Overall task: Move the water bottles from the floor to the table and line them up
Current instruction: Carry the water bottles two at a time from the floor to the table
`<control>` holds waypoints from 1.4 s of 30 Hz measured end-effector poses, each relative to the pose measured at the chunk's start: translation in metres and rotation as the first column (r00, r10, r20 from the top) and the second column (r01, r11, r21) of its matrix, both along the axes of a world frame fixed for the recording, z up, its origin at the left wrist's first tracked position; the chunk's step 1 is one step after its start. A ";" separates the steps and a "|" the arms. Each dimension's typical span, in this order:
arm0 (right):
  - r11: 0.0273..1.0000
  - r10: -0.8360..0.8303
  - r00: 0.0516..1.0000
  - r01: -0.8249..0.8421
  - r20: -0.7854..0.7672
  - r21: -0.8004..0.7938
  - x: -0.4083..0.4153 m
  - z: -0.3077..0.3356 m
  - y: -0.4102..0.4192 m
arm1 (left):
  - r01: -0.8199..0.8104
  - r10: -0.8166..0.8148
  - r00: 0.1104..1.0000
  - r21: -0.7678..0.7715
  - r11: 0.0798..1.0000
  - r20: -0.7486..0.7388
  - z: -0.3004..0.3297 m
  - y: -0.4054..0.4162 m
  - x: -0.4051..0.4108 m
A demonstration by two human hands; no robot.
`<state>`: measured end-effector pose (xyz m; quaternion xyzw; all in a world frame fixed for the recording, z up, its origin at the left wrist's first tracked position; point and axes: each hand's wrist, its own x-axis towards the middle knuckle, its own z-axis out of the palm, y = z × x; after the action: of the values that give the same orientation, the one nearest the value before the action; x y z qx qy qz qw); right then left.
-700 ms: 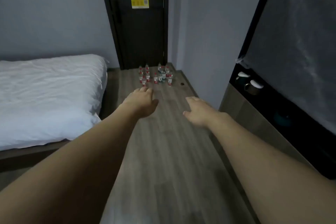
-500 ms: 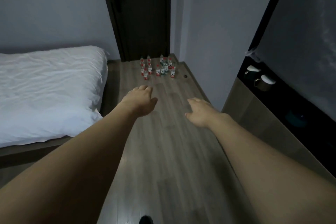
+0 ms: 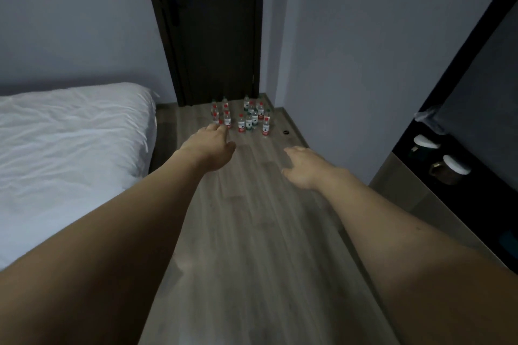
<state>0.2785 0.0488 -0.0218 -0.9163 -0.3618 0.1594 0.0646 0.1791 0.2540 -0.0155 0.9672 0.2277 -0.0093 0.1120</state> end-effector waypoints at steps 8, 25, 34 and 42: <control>0.998 -0.035 0.999 0.033 -0.042 -0.049 0.092 -0.024 0.069 | 0.037 -0.039 0.997 -0.031 0.999 -0.060 -0.032 0.076 0.091; 1.000 0.025 0.990 -0.026 -0.141 -0.008 0.334 -0.044 0.265 | 0.000 -0.002 0.998 -0.030 1.000 -0.068 -0.053 0.271 0.322; 0.999 -0.012 0.991 0.016 -0.133 0.031 0.441 -0.054 0.403 | -0.028 0.022 0.996 -0.061 0.998 -0.085 -0.065 0.428 0.430; 0.996 -0.052 0.987 0.062 -0.150 0.065 0.527 -0.068 0.486 | 0.005 -0.018 0.993 -0.113 0.994 -0.118 -0.072 0.509 0.536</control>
<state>0.8058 0.5348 -0.0894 -0.9092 -0.3348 0.2122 0.1276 0.7147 0.7631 -0.0879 0.9584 0.2274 -0.0805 0.1524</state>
